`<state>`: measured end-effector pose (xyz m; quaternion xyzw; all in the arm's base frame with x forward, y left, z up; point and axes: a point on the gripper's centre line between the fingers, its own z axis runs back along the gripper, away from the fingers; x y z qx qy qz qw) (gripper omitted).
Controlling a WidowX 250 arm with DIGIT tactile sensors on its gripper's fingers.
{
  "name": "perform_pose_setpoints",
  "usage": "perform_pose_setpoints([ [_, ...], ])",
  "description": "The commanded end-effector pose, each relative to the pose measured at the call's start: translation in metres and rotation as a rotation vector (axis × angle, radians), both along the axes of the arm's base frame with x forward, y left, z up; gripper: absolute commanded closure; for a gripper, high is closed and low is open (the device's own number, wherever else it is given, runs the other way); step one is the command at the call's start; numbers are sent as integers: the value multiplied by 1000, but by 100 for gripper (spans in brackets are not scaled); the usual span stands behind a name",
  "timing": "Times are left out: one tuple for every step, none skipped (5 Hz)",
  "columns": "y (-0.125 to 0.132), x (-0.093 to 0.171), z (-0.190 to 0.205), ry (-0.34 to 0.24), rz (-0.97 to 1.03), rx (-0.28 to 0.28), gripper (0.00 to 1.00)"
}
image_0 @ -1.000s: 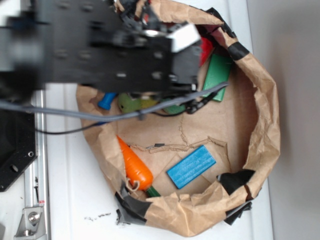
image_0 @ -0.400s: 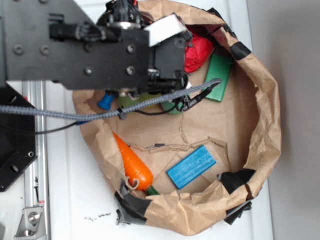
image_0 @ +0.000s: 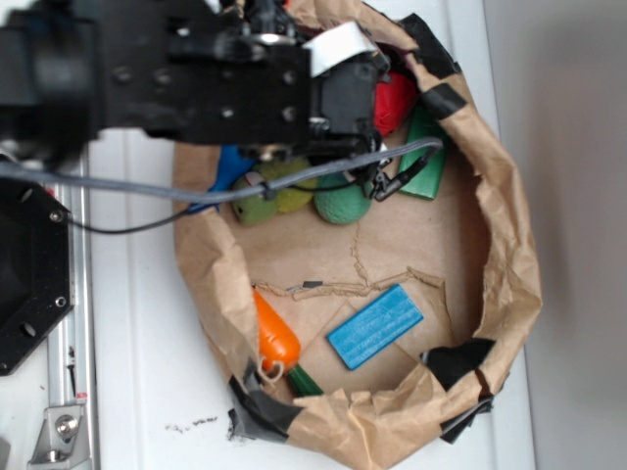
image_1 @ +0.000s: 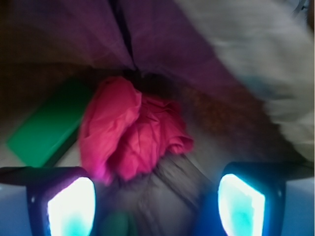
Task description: Grab the red paper.
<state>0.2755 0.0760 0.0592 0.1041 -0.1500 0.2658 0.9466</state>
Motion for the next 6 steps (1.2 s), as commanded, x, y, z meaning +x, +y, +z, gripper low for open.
perform_pose_setpoints([
  [32,22,1,-31,25,-18,0],
  [28,30,-5,-11,-46,-37,0],
  [26,30,-4,-8,-68,-19,100],
  [25,26,0,-13,-77,2,100],
  [16,17,20,-40,-127,19,100],
  [-29,-2,69,-120,-255,-73,100],
])
